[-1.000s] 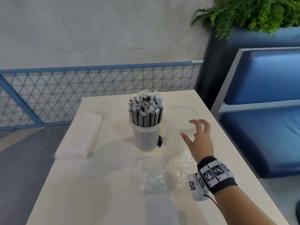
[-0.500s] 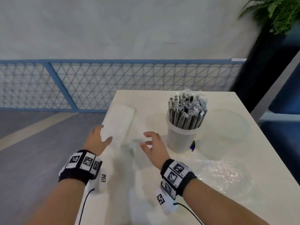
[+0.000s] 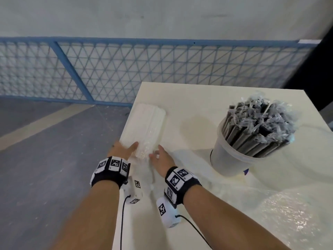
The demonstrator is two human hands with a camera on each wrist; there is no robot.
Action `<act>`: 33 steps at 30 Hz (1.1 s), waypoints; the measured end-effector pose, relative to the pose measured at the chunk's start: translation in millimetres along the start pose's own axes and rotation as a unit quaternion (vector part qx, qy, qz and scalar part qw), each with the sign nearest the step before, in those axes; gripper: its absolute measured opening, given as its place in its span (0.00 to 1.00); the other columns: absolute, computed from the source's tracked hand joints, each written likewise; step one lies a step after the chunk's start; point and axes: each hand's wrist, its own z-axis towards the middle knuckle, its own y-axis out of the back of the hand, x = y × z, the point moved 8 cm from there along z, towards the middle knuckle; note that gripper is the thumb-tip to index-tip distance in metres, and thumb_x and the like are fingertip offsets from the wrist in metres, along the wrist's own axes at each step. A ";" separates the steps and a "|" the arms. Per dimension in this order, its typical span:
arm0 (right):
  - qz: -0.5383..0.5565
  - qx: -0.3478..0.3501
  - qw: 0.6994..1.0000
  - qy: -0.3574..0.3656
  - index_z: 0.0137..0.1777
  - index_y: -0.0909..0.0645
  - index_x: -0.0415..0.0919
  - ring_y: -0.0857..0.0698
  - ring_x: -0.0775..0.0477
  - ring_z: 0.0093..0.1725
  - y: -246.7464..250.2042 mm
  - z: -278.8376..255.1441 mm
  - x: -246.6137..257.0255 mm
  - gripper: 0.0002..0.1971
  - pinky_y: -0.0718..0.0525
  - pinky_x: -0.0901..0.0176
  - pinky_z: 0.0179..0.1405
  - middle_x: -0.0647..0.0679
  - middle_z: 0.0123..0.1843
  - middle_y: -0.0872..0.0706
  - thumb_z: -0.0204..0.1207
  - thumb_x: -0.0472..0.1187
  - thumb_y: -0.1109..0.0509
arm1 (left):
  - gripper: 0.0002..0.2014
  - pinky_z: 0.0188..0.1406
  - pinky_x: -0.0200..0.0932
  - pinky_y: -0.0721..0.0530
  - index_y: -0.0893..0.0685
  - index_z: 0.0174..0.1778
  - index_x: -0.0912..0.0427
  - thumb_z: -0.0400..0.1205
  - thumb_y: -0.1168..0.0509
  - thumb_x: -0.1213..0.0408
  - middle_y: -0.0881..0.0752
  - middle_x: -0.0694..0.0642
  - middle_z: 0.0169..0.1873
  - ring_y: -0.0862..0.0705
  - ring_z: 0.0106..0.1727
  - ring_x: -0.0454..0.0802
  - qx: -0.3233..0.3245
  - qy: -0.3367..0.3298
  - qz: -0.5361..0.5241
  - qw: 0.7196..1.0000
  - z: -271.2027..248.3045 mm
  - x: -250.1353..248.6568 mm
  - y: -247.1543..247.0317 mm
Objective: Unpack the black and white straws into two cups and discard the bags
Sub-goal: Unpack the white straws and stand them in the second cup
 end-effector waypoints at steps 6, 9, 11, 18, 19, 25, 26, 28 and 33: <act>-0.009 -0.006 1.000 -0.012 0.78 0.45 0.35 0.28 0.37 0.73 -9.9 -4.3 -0.5 0.32 0.28 0.47 0.72 0.37 0.76 0.30 0.80 0.52 0.40 | 0.37 0.53 0.48 0.29 0.29 0.67 0.70 0.72 0.30 0.45 0.22 0.67 0.65 0.23 0.65 0.63 0.040 -0.004 -0.051 0.998 -5.8 13.2 -6.0; 0.001 0.004 1.000 -0.020 0.79 0.48 0.36 0.30 0.37 0.74 -9.3 -16.2 -0.2 0.34 0.29 0.48 0.72 0.35 0.78 0.34 0.80 0.54 0.42 | 0.31 0.53 0.47 0.25 0.29 0.66 0.67 0.73 0.28 0.52 0.19 0.64 0.61 0.20 0.62 0.62 0.023 -0.041 -0.152 0.987 -21.9 21.0 -12.5; 0.019 0.008 0.999 -0.027 0.81 0.56 0.38 0.35 0.38 0.78 -8.9 -29.3 -2.1 0.38 0.34 0.49 0.74 0.37 0.82 0.41 0.80 0.55 0.42 | 0.29 0.51 0.48 0.23 0.28 0.64 0.66 0.73 0.27 0.55 0.18 0.61 0.56 0.18 0.58 0.61 0.002 -0.078 -0.176 0.981 -38.9 22.9 -13.0; 0.135 -0.064 0.988 0.048 0.81 0.54 0.41 0.36 0.44 0.79 16.6 -70.1 12.3 0.46 0.35 0.52 0.77 0.42 0.82 0.41 0.73 0.57 0.31 | 0.19 0.32 0.32 0.29 0.31 0.53 0.58 0.73 0.28 0.63 0.24 0.41 0.37 0.22 0.37 0.42 -0.103 -0.213 -0.196 0.952 -136.8 5.1 12.4; 0.155 -0.079 0.983 0.058 0.80 0.52 0.42 0.34 0.44 0.78 22.7 -75.5 16.3 0.48 0.34 0.49 0.77 0.42 0.81 0.39 0.69 0.60 0.29 | 0.19 0.30 0.31 0.29 0.32 0.52 0.57 0.73 0.28 0.63 0.25 0.39 0.36 0.23 0.36 0.38 -0.113 -0.232 -0.181 0.949 -149.2 3.4 13.5; 0.332 -0.108 0.936 0.049 0.79 0.56 0.51 0.25 0.45 0.71 44.9 -113.6 19.2 0.66 0.27 0.42 0.74 0.45 0.73 0.28 0.46 0.66 0.19 | 0.29 0.34 0.40 0.25 0.29 0.64 0.54 0.69 0.25 0.66 0.15 0.49 0.50 0.15 0.42 0.55 -0.145 -0.319 -0.048 0.935 -203.7 6.1 0.2; 0.364 -0.117 0.923 0.044 0.78 0.54 0.50 0.23 0.45 0.68 49.0 -120.1 13.2 0.60 0.26 0.41 0.72 0.46 0.70 0.25 0.52 0.60 0.18 | 0.34 0.34 0.38 0.23 0.30 0.66 0.52 0.67 0.23 0.68 0.13 0.50 0.54 0.13 0.44 0.54 -0.145 -0.348 -0.017 0.926 -213.2 4.6 -4.7; 0.412 -0.133 0.901 0.039 0.75 0.44 0.47 0.20 0.45 0.62 55.0 -135.3 0.2 0.49 0.23 0.40 0.69 0.47 0.63 0.20 0.59 0.50 0.18 | 0.42 0.34 0.33 0.23 0.33 0.69 0.48 0.61 0.21 0.71 0.12 0.51 0.56 0.14 0.46 0.46 -0.133 -0.394 0.020 0.909 -230.8 2.4 -13.5; 0.450 -0.136 0.879 0.078 0.60 0.24 0.40 0.15 0.39 0.55 67.7 -166.6 -16.6 0.26 0.16 0.47 0.53 0.40 0.52 0.15 0.58 0.40 0.27 | 0.49 0.51 0.39 0.16 0.44 0.74 0.42 0.63 0.21 0.67 0.22 0.45 0.68 0.18 0.63 0.47 -0.097 -0.456 0.020 0.884 -259.8 3.3 -28.4</act>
